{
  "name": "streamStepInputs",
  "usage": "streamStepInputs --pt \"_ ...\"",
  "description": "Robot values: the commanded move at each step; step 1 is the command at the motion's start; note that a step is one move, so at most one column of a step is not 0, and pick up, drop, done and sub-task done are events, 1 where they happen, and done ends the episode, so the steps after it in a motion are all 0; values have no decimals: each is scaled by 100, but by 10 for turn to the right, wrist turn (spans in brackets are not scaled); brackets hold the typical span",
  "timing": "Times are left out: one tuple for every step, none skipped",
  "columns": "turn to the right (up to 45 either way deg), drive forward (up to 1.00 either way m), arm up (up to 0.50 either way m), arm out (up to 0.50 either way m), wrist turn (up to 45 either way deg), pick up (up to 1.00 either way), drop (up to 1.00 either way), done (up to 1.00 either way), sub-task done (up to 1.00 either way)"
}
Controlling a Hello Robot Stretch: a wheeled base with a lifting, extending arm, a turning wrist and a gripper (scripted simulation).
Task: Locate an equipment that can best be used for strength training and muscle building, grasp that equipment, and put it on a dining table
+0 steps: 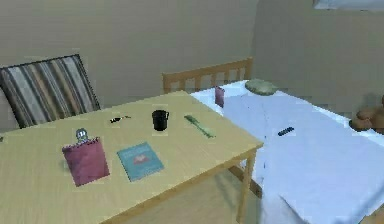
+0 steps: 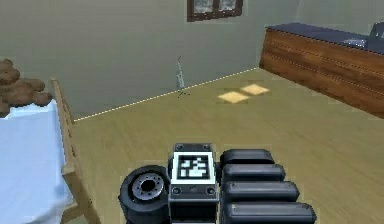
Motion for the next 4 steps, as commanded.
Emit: streamStepInputs --pt "-450 0 0 0 0 0 0 0 0" --pt "-450 0 0 0 0 0 0 0 0" --pt "-90 0 0 0 0 0 0 0 0" --pt "0 100 0 0 0 0 0 0 0"
